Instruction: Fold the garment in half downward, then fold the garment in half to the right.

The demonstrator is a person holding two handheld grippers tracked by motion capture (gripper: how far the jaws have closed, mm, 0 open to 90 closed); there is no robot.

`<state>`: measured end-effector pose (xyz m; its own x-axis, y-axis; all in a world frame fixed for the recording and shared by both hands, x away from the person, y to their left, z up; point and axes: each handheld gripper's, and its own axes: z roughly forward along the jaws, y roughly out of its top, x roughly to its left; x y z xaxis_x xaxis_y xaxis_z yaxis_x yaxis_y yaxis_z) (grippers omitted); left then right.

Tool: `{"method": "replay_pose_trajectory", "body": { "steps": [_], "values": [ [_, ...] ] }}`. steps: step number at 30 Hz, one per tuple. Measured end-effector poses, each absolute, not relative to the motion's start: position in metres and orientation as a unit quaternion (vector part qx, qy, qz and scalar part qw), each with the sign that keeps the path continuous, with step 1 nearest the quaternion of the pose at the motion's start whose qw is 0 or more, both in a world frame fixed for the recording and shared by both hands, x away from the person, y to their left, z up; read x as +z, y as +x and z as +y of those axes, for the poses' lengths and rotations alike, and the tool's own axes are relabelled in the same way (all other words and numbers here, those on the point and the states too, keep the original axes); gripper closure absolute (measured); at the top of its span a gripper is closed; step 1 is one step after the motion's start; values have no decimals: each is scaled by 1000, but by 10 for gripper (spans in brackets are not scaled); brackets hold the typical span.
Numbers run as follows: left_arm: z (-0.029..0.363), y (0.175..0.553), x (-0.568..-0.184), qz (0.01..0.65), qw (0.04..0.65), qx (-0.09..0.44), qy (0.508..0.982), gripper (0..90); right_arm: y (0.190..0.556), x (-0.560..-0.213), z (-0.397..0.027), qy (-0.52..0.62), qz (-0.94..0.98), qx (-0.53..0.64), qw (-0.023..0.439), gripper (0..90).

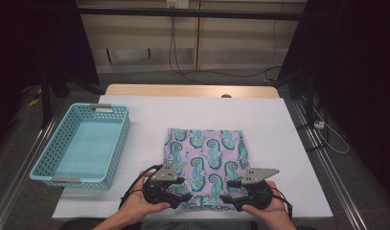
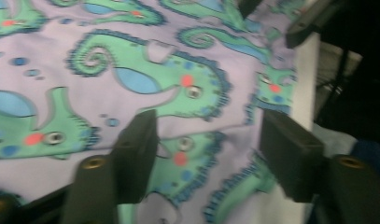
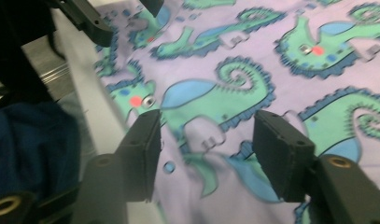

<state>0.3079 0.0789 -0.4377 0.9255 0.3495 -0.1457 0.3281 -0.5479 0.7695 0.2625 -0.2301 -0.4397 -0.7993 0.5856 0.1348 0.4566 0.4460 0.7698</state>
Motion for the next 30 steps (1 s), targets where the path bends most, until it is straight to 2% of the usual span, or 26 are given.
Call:
{"method": "replay_pose_trajectory", "body": {
  "steps": [2, 7, 12, 16, 27, 30],
  "values": [
    [82, 312, -437, 203, 446, 10, 872, 317, 265, -438, -231, 314, 840, 435, 83, 370],
    [92, 321, -435, 230, 455, 27, 860, 200, 272, -438, -232, 338, 827, 437, 102, 309],
    [100, 327, -432, 254, 463, 42, 848, 145, 274, -439, -231, 346, 822, 436, 116, 256],
    [105, 332, -430, 265, 466, 59, 842, 130, 272, -438, -231, 345, 819, 441, 128, 215],
    [110, 341, -431, 285, 470, 93, 830, 114, 272, -440, -226, 341, 818, 446, 128, 176],
    [111, 342, -431, 286, 474, 82, 829, 97, 274, -440, -221, 338, 815, 453, 127, 176]
  ]
}}
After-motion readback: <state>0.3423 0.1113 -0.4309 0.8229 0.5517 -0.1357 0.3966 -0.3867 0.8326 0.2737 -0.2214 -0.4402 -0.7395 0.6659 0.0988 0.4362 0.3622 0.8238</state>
